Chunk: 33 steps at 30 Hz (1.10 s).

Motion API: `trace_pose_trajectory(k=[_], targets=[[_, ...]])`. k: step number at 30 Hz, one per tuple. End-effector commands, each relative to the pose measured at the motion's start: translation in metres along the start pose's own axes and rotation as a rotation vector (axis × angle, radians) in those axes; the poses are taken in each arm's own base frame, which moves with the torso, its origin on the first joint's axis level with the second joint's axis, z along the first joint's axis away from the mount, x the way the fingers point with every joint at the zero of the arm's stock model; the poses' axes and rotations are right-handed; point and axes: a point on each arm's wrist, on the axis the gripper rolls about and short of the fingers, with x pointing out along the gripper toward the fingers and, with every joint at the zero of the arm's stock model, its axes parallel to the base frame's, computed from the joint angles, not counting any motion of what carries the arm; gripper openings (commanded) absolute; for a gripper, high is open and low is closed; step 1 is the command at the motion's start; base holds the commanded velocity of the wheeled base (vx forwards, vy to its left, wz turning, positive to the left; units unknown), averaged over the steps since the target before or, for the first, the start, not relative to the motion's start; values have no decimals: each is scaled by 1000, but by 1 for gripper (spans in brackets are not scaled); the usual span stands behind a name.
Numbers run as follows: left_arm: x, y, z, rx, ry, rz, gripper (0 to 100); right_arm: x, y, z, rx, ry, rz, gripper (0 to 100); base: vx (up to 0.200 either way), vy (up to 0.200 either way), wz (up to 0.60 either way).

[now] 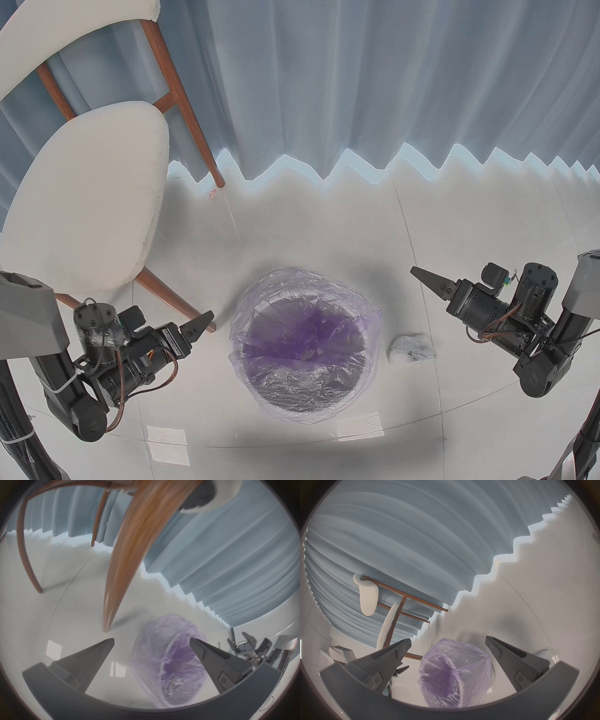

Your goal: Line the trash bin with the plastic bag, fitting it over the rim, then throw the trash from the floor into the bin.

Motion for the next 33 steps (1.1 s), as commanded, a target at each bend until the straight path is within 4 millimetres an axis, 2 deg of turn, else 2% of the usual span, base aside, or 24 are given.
trace_pose_trajectory(k=[1,4,6,8,9,10,14,15,18,24,31,33], targets=[[-25,-19,30,25,-131,-87,100,0,4,-1,-4,-5,20,100,0,-200,0],[-32,-26,39,34,-169,-120,100,-1,13,1,-7,-8,45,100,0,-200,0],[-44,-37,45,64,-193,-187,100,-3,25,-2,0,12,71,100,0,-200,0],[-48,-40,46,74,-198,-208,100,-3,27,-4,2,22,75,100,0,-200,0],[-56,-52,49,102,-222,-257,100,0,30,-7,7,45,78,100,0,-200,0],[-56,-52,49,102,-222,-257,100,0,30,-7,7,45,78,100,0,-200,0],[-72,-65,60,131,-291,-321,100,5,34,-17,21,101,77,100,0,-200,0],[-76,-73,70,140,-336,-362,100,7,38,-24,28,136,83,100,0,-200,0],[-74,-86,82,152,-366,-423,100,10,46,-33,32,181,101,100,0,-200,0],[-81,-95,74,166,-304,-499,100,19,52,-48,57,263,98,100,0,-200,0],[-89,-98,65,166,-273,-524,100,31,38,-65,107,316,59,100,0,-200,0],[-90,-99,61,166,-257,-532,100,38,33,-81,111,360,48,100,0,-200,0]])
